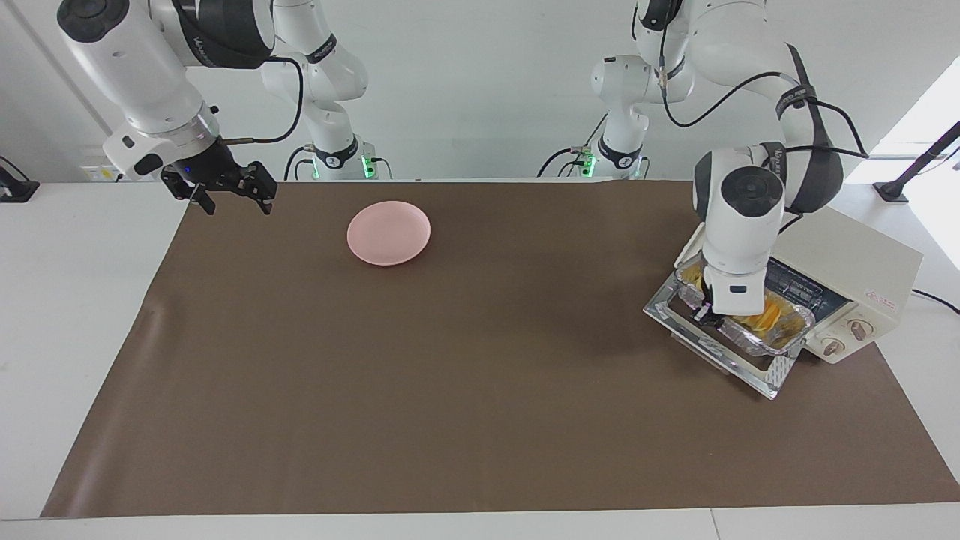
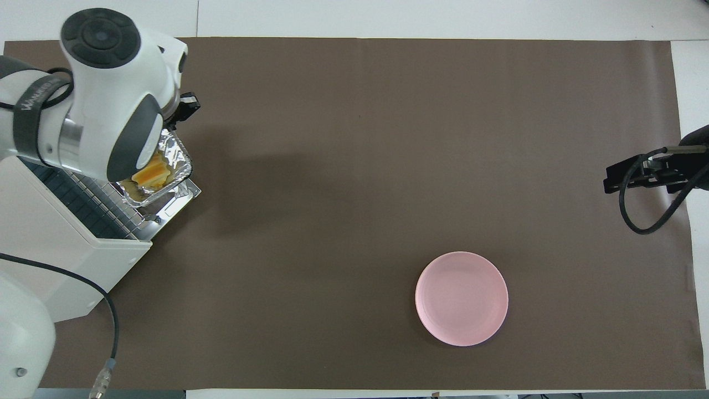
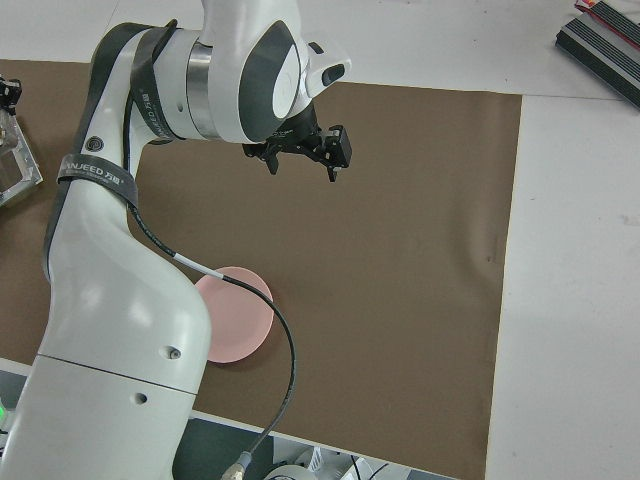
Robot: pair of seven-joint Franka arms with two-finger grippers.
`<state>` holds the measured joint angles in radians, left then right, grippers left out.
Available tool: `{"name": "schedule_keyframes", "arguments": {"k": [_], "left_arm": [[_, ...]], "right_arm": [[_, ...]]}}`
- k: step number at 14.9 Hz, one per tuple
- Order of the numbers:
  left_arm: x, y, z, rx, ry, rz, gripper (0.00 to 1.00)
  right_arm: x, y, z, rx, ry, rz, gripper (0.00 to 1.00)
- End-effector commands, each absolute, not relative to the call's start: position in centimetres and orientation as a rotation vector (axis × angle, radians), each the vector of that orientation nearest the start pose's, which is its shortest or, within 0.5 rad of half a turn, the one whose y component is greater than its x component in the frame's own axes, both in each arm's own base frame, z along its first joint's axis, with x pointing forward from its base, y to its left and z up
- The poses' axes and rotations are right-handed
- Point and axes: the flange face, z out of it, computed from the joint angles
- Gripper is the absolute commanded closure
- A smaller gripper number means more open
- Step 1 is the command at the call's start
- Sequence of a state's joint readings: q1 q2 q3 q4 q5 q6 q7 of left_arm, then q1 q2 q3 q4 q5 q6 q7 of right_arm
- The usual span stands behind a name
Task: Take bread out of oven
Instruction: 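Pull the foil tray out and set it on the table center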
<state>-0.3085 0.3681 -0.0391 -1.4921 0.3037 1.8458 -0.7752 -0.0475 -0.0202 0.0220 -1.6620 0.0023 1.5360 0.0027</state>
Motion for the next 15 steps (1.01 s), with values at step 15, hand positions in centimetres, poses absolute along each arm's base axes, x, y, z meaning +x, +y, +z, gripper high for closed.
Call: {"name": "schedule_keyframes", "arguments": {"k": [15], "left_arm": [[51.6, -42.7, 34.9, -3.139, 0.235, 0.009, 0.88]], "right_arm": [[52.2, -3.0, 60.6, -3.144, 0.095, 0.196, 0.0]]}}
